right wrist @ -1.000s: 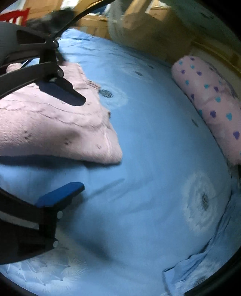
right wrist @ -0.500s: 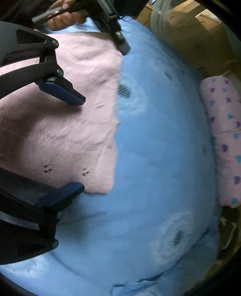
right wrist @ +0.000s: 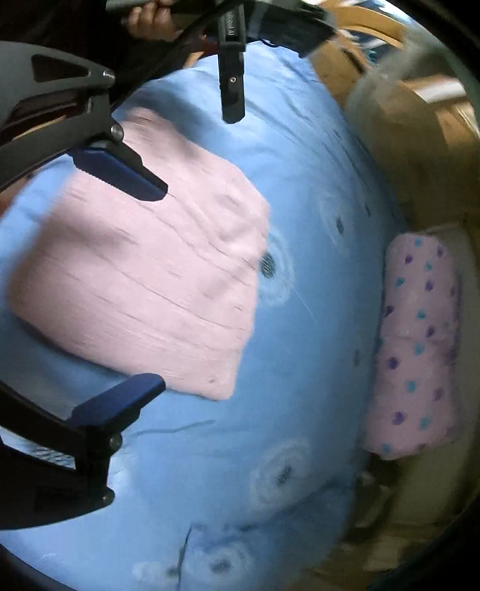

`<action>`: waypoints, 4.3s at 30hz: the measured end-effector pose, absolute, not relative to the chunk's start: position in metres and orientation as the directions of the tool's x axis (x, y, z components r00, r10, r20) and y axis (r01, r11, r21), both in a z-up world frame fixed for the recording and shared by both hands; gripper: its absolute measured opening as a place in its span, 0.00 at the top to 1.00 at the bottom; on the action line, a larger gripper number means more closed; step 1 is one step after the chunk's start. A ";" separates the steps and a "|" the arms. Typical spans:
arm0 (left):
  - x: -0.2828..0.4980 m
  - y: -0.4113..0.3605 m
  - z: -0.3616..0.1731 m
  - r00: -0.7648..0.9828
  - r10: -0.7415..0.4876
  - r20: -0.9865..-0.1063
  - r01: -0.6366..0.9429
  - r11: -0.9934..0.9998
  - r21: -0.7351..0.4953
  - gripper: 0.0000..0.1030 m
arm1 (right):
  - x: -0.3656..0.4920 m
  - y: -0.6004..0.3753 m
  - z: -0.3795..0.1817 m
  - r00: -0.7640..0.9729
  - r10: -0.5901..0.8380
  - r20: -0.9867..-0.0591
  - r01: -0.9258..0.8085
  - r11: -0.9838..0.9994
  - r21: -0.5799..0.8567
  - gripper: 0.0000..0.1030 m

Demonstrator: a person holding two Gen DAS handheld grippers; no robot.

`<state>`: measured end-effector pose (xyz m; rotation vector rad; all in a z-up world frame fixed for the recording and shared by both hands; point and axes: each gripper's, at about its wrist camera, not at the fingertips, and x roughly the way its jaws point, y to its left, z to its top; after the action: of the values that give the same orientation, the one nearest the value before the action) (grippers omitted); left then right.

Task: Fold small clothes

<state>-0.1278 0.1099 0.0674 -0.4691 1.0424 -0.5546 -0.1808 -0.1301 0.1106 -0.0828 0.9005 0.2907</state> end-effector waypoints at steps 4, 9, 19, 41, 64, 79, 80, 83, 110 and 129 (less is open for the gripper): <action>-0.148 0.100 0.043 0.329 -0.628 -0.705 0.177 0.775 -0.607 0.68 | -0.226 -0.113 0.095 0.593 0.128 -0.795 -0.288 0.956 -0.061 0.06; -0.154 0.080 0.041 0.388 -0.561 -0.732 0.233 0.828 -0.510 1.00 | -0.239 -0.104 0.078 0.652 -0.048 -0.757 -0.249 0.929 -0.273 0.06; -0.189 0.094 0.026 0.441 -0.507 -0.740 0.094 0.847 -0.524 1.00 | -0.232 -0.109 0.068 0.653 -0.098 -0.751 -0.198 0.935 -0.293 0.13; -0.197 0.117 0.025 0.424 -0.643 -0.638 0.143 0.743 -0.654 0.95 | -0.102 0.030 0.101 0.303 0.172 -0.937 -0.392 0.919 0.042 0.14; -0.196 0.140 0.028 0.527 -0.488 -0.696 -0.004 0.817 -0.576 0.80 | -0.050 -0.025 0.057 0.255 0.349 -0.902 -0.216 0.930 0.298 0.52; -0.075 0.133 0.010 0.312 -0.784 -0.536 0.061 0.580 -0.813 0.26 | -0.099 -0.282 0.014 0.462 0.508 -0.727 0.211 0.734 0.646 0.06; -0.068 0.127 -0.009 0.281 -0.770 -0.574 0.031 0.605 -0.796 0.26 | -0.100 -0.279 0.005 0.448 0.521 -0.727 0.203 0.732 0.650 0.06; -0.070 0.119 -0.005 0.337 -0.744 -0.578 0.102 0.639 -0.763 0.21 | -0.101 -0.269 -0.006 0.431 0.532 -0.729 0.139 0.759 0.636 0.03; -0.118 0.054 0.041 0.493 -0.510 -0.705 0.347 0.858 -0.378 0.89 | -0.127 -0.169 0.030 0.518 0.607 -0.603 -0.177 0.766 0.618 0.56; -0.069 0.033 0.091 0.556 -0.491 -0.671 0.363 0.869 -0.336 0.89 | -0.092 -0.196 0.101 0.590 0.619 -0.518 -0.266 0.755 0.599 0.56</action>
<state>-0.0687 0.0333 0.0908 -0.1657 0.8421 -0.5065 -0.0923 -0.1964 0.1014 0.4981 0.7816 0.5401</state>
